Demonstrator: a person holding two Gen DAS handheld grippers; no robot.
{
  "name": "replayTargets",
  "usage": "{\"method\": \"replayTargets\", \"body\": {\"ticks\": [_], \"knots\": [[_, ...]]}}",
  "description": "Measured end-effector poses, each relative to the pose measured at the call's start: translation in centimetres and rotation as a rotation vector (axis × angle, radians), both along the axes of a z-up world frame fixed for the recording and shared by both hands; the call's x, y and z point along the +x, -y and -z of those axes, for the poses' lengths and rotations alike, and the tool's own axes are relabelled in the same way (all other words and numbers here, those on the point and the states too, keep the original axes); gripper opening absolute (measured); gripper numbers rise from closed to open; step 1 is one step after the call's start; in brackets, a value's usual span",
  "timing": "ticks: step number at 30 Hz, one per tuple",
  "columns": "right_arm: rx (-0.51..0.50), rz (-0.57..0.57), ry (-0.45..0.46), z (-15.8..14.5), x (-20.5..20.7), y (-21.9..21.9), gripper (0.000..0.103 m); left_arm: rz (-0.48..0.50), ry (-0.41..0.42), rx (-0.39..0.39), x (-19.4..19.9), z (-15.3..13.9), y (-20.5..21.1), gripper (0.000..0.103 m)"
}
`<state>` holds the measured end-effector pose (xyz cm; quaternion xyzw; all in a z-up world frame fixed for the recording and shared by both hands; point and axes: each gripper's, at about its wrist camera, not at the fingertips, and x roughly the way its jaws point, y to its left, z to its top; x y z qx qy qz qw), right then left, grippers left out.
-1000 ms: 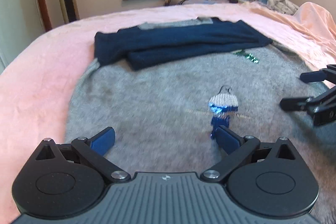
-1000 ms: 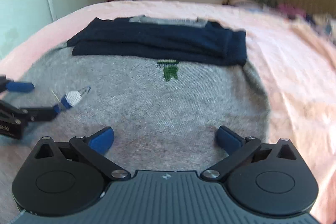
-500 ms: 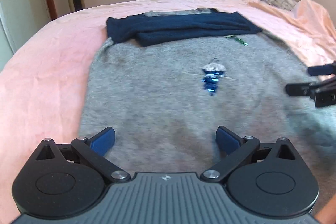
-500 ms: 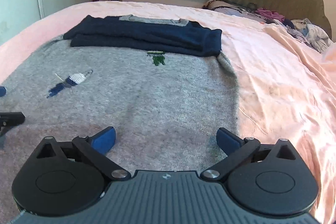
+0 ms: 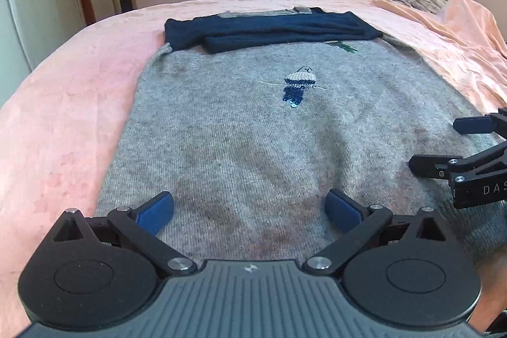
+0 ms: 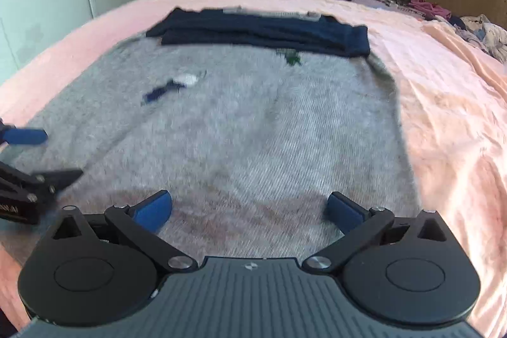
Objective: Fold small clothes
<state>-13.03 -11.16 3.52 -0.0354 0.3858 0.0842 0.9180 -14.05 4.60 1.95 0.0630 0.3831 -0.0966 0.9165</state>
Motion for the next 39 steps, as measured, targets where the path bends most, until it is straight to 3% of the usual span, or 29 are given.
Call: {"method": "replayTargets", "body": {"ticks": [1,5,13,17,26,30,32,34,35,37,39], "knots": [[0.000,-0.001,0.031,0.3,-0.5,0.0,0.103,-0.017,-0.006,0.001,-0.4,-0.3,0.0,0.103],[0.026,0.104,0.003,-0.8,-0.4,-0.1,0.103,-0.028,-0.011,-0.018,-1.4,-0.4,0.1,0.103],[0.008,0.091,0.010,0.1,-0.7,-0.5,0.103,-0.040,-0.010,-0.007,-2.3,-0.2,0.1,0.103],[0.007,0.097,0.016,0.1,-0.9,-0.7,0.103,0.001,-0.009,0.009,-3.1,-0.1,0.7,0.103],[0.004,0.071,0.023,-0.1,-3.2,-0.1,0.103,0.010,0.011,-0.031,-5.0,-0.5,-0.6,0.103],[0.042,0.077,0.040,-1.4,-5.1,0.4,0.103,0.064,0.032,-0.044,-5.5,-0.9,0.0,0.103],[0.046,0.052,0.057,-1.9,-5.2,0.0,0.103,0.087,0.016,-0.012,-5.2,-0.4,1.0,0.103],[0.019,0.026,0.016,-1.3,-4.5,-0.4,0.103,0.094,0.004,-0.007,-5.0,-0.3,1.1,0.103],[0.004,0.013,-0.024,-0.6,-4.2,-0.4,0.103,0.088,0.010,-0.031,-5.1,-0.7,0.5,0.103],[0.032,-0.003,-0.015,-1.1,-4.8,0.7,0.103,0.036,0.052,-0.076,-5.4,-1.9,-1.7,0.103],[0.131,0.017,0.003,-2.6,-6.0,3.7,0.103,-0.055,0.057,-0.127,-5.2,-2.6,-4.8,0.103]]}}
